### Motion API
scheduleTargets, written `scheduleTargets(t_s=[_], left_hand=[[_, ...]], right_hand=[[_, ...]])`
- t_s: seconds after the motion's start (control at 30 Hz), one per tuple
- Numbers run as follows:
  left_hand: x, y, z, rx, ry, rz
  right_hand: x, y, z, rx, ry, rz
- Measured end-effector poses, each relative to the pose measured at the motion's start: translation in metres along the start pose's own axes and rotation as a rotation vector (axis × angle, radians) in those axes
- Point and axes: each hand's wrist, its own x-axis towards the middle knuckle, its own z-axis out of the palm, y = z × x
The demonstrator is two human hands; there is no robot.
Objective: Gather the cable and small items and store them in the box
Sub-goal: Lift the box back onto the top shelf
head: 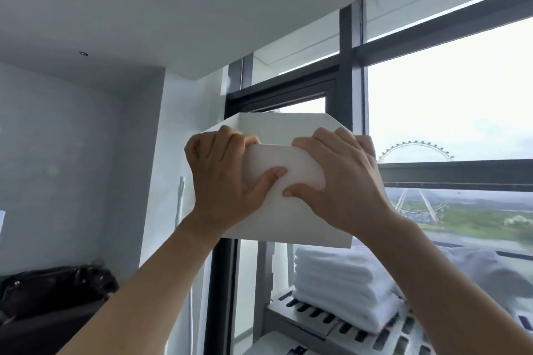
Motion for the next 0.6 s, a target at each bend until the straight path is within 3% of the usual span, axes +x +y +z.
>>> scheduleTargets(t_s=[0.6], left_hand=[[0.033, -0.033, 0.030, -0.067, 0.103, -0.036]], right_hand=[[0.053, 0.011, 0.016, -0.075, -0.003, -0.057]])
